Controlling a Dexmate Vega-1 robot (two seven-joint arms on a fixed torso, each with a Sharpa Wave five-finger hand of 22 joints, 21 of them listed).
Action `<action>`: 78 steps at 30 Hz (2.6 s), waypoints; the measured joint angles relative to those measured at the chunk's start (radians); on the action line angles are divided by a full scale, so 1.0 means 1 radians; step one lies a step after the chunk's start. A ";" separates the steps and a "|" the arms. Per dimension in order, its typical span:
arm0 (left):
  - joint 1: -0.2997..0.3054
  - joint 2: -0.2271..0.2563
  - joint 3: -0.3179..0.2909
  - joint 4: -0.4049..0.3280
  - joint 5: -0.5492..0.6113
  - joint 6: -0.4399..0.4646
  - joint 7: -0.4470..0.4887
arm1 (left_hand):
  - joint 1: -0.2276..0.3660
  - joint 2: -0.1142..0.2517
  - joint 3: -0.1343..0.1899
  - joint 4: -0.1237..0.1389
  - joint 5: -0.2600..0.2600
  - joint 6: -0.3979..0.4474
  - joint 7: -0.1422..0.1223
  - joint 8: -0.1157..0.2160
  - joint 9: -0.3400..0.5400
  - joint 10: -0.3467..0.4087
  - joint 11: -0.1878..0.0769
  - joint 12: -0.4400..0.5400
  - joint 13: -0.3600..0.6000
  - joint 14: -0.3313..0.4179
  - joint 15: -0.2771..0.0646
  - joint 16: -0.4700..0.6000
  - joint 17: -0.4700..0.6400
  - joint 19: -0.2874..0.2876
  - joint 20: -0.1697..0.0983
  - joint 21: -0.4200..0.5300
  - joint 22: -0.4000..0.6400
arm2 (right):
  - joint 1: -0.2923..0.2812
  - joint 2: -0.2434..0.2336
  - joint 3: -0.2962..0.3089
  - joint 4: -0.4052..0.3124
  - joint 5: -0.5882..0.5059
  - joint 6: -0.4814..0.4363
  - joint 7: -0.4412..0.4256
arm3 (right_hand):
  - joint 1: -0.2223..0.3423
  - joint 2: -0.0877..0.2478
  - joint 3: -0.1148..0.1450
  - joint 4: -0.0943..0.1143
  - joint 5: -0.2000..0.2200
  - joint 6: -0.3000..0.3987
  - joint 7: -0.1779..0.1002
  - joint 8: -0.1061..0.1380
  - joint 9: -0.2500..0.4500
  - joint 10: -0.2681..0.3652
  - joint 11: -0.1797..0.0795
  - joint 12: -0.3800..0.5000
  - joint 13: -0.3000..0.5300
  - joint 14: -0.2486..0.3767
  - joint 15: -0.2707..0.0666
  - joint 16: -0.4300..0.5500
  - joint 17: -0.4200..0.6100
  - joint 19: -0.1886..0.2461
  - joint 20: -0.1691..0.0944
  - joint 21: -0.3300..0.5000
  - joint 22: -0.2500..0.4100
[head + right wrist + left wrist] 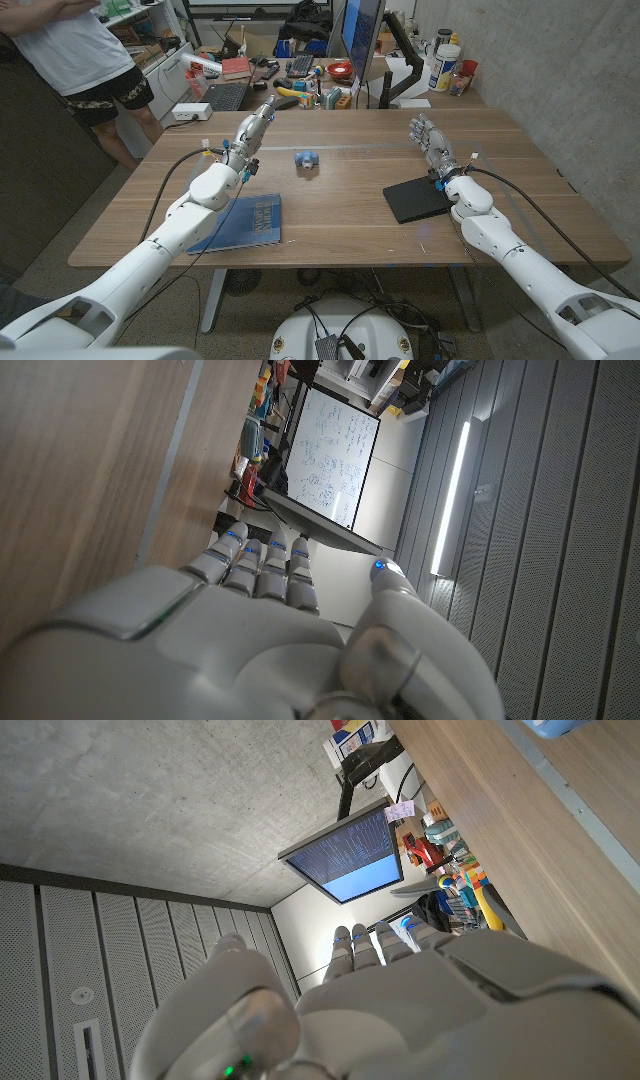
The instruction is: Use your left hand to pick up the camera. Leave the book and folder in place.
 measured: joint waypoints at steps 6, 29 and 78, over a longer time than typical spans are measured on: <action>0.003 0.012 0.003 -0.023 0.047 0.030 0.034 | 0.009 0.001 0.000 0.000 0.000 0.000 0.000 0.000 0.001 0.000 0.000 0.000 0.000 0.000 0.000 0.000 0.000 -0.004 0.004 0.000 0.000 | 0.000 0.000 0.000 0.000 0.001 0.000 0.000 | 0.000 0.000 0.000 0.000 0.000 0.000 0.000 0.000 0.000 0.000 0.000 0.000 0.000 0.011 0.000 0.000 0.000 0.000 0.000 -0.004 0.000; -0.001 0.036 0.017 -0.095 0.215 0.123 0.118 | 0.055 -0.003 0.000 -0.022 0.004 -0.011 -0.018 0.000 0.000 -0.011 -0.011 0.000 0.000 0.000 0.000 0.000 0.000 -0.013 0.002 0.000 0.000 | 0.007 -0.008 0.000 -0.002 -0.001 -0.005 0.004 | 0.000 0.000 -0.004 -0.004 0.000 0.000 0.000 0.000 0.000 0.004 -0.004 0.000 0.000 0.014 -0.004 0.000 0.000 0.000 0.000 -0.003 0.000; -0.016 0.089 0.051 -0.251 0.506 0.340 0.145 | 0.127 -0.003 0.007 -0.063 0.008 0.003 -0.031 0.008 0.000 0.018 -0.021 0.007 0.005 0.023 -0.006 0.004 0.000 -0.013 0.002 0.000 0.000 | -0.002 -0.003 0.003 -0.006 0.000 0.005 -0.002 | 0.000 0.000 -0.008 -0.008 0.000 0.013 -0.013 0.000 0.000 0.018 -0.007 0.000 0.000 0.023 -0.012 0.000 0.000 0.000 0.000 -0.011 0.000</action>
